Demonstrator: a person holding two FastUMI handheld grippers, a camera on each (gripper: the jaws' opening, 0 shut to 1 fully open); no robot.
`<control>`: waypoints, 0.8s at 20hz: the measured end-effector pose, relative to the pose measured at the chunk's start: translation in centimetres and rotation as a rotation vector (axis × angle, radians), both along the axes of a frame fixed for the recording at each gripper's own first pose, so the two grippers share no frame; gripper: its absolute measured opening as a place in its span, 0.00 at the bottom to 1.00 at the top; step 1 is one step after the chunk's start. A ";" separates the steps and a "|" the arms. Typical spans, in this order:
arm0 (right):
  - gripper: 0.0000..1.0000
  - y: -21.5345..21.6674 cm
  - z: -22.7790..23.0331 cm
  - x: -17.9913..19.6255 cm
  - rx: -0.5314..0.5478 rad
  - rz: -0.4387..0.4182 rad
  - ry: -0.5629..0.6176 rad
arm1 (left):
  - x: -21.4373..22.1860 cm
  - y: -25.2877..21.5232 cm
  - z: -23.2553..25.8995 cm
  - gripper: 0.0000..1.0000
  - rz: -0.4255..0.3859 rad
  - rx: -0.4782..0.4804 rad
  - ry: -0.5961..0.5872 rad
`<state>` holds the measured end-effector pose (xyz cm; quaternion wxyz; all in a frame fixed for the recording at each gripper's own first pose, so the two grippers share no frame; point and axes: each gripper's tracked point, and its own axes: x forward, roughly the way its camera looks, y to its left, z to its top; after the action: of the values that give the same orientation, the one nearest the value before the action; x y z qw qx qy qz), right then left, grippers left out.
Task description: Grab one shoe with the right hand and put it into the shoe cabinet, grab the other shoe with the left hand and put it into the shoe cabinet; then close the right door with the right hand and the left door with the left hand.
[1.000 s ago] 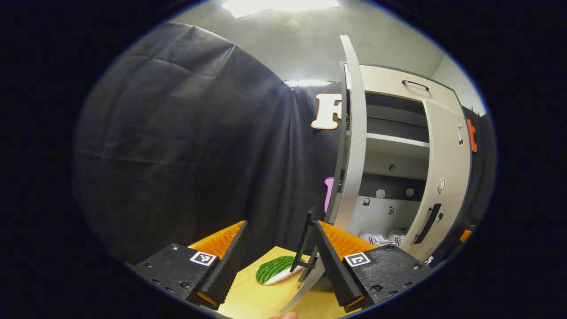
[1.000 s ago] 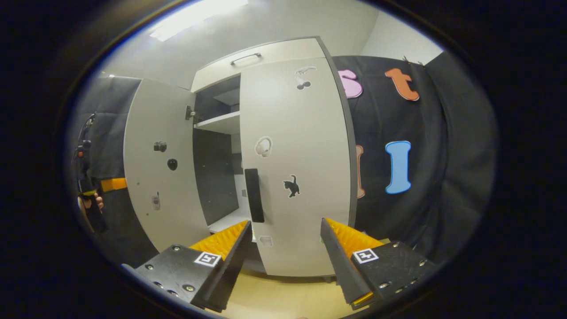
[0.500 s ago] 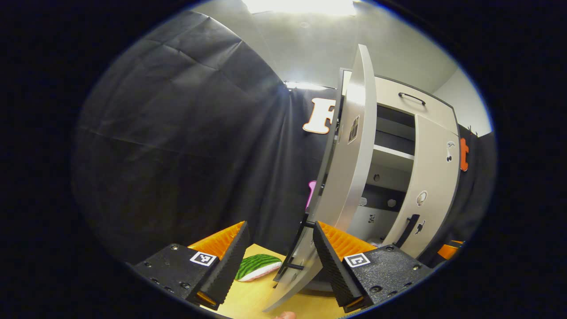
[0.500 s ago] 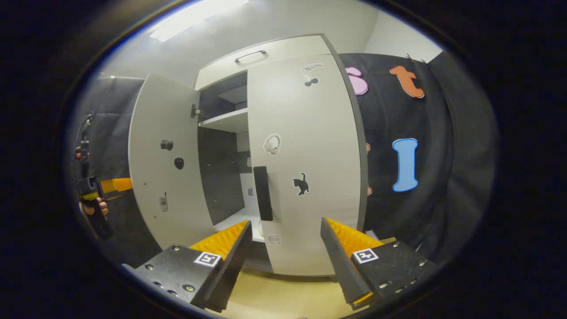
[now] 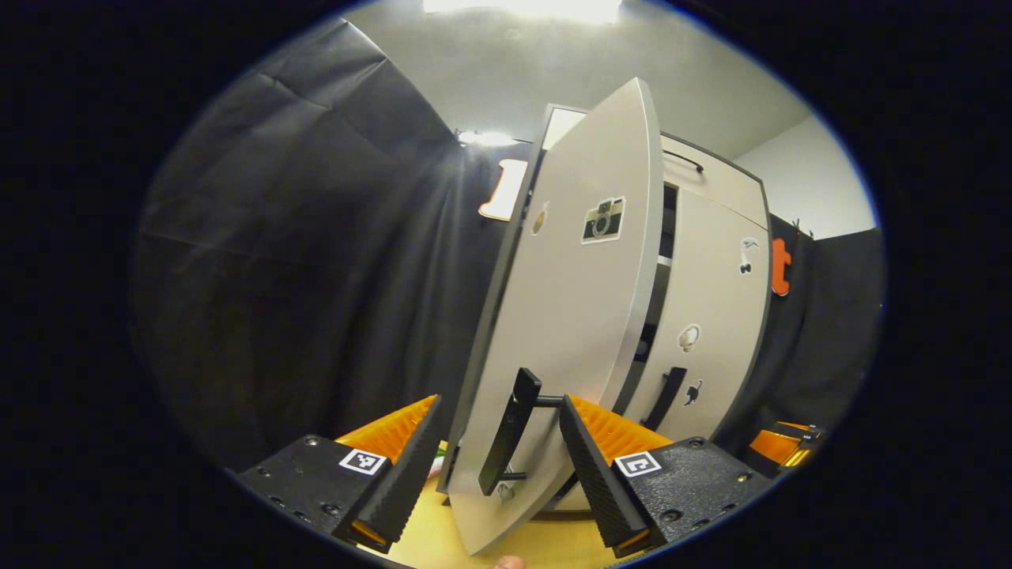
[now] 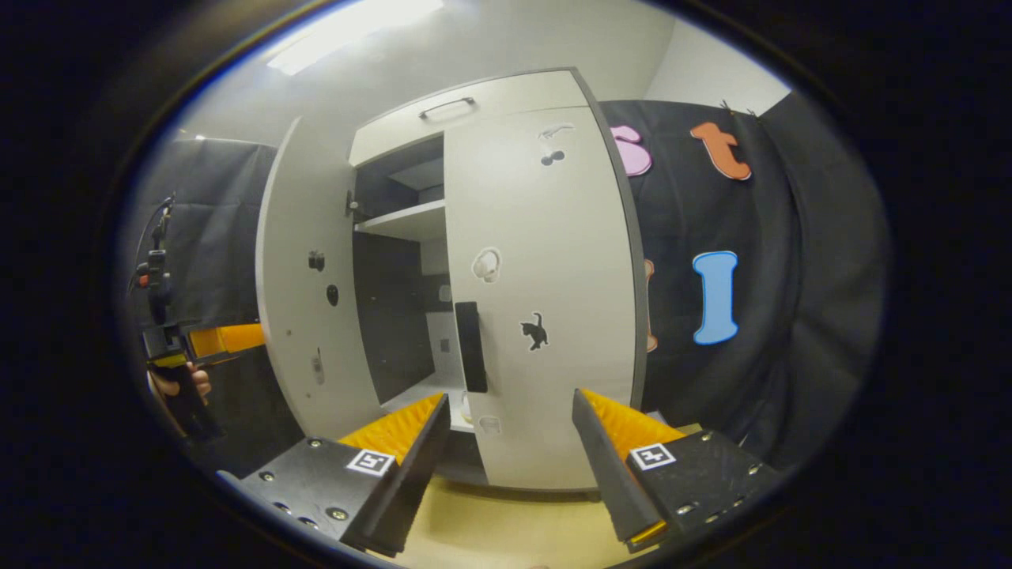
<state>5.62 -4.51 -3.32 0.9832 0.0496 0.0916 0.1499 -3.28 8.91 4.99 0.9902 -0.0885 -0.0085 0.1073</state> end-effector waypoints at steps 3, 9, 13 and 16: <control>0.93 -0.5 -0.1 -0.8 0.009 -0.019 0.009 | 2.1 -3.0 -1.0 0.90 -0.086 -0.008 0.020; 0.93 -3.4 0.7 -1.8 0.003 -0.094 -0.015 | 3.8 -6.2 -1.2 0.90 -0.170 -0.003 0.027; 0.93 -4.9 0.9 -2.2 0.033 -0.136 -0.014 | 4.6 -7.7 -1.2 0.90 -0.192 0.006 0.026; 0.93 -5.6 1.1 -2.3 0.041 -0.152 -0.017 | 4.5 -7.9 -1.2 0.90 -0.201 0.009 0.029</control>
<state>3.35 -10.07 -2.20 0.9913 0.0753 0.0761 0.0770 1.26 1.00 3.76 0.9964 -0.0826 0.0143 0.0088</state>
